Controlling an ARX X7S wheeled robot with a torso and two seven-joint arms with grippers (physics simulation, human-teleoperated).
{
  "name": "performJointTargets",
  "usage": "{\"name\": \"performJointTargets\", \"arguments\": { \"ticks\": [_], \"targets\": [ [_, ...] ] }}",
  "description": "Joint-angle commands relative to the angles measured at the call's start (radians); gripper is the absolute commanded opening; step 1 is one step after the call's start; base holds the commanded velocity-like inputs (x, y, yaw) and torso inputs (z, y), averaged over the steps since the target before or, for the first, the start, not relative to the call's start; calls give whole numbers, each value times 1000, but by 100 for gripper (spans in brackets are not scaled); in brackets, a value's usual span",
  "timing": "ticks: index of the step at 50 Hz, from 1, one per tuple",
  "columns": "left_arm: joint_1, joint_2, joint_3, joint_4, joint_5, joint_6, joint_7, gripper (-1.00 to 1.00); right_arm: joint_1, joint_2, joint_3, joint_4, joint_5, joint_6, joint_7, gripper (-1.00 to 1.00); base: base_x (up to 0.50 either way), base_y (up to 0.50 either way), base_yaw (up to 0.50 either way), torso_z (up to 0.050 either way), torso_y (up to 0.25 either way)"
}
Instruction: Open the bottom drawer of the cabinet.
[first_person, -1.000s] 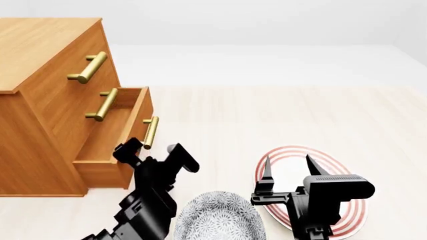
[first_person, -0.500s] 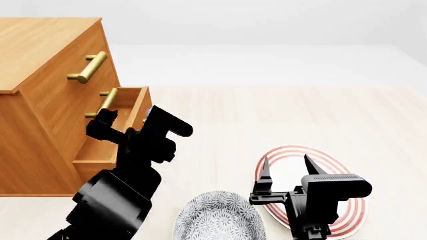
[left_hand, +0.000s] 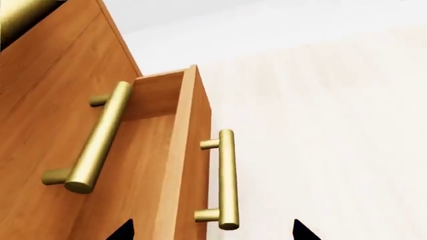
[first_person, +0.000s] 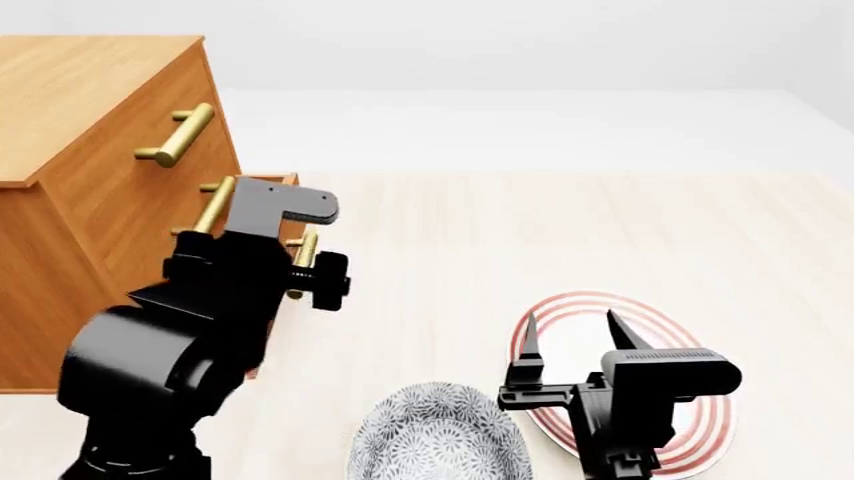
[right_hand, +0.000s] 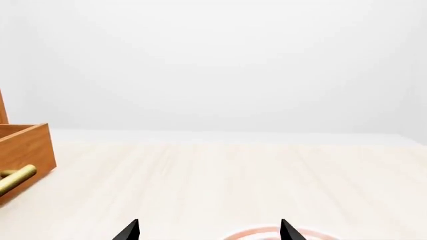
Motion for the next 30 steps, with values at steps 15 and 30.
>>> {"name": "performJointTargets", "arguments": {
  "ticks": [15,30],
  "targets": [
    [-81,9,-109,-243,0,33,-9,100,6,9,-9,-3,8,7,11,100,0,0,0,0,0],
    [-166,-24,-55,-647,13,202,107,100,10,11,-15,3,10,5,16,100,0,0,0,0,0]
  ]
}}
